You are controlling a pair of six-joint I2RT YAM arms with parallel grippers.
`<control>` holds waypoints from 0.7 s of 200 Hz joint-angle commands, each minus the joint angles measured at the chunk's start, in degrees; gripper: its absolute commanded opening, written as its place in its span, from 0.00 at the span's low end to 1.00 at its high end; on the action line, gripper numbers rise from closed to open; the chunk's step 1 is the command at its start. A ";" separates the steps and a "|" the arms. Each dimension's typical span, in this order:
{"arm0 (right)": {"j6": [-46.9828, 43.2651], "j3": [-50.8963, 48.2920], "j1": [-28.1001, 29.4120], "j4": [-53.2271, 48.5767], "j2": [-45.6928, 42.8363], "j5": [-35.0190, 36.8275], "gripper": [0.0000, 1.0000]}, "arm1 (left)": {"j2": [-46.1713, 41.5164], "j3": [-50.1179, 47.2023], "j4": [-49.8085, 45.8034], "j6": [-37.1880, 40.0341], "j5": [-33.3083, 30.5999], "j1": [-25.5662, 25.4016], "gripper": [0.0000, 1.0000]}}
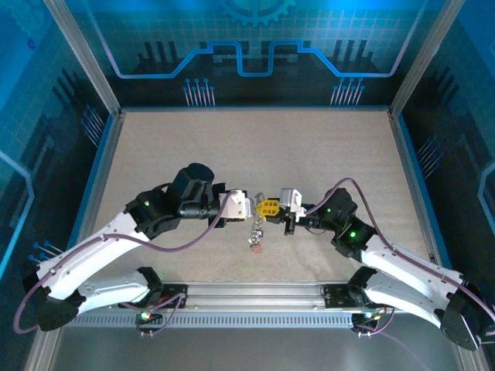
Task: Put the keys on the keyring
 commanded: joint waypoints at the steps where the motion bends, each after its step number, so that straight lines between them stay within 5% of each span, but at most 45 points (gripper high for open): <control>1: 1.49 0.30 -0.83 4.86 -0.06 -2.09 0.00 | -2.52 -2.68 9.40 -3.98 4.77 0.50 0.31; 100: 1.57 0.39 -1.03 5.92 0.79 -2.29 0.00 | -0.90 -0.25 6.04 -5.26 9.61 1.89 0.12; 140: 1.10 0.41 -1.05 6.04 0.66 -2.89 0.00 | -0.08 -0.99 6.64 -6.20 9.31 2.11 0.20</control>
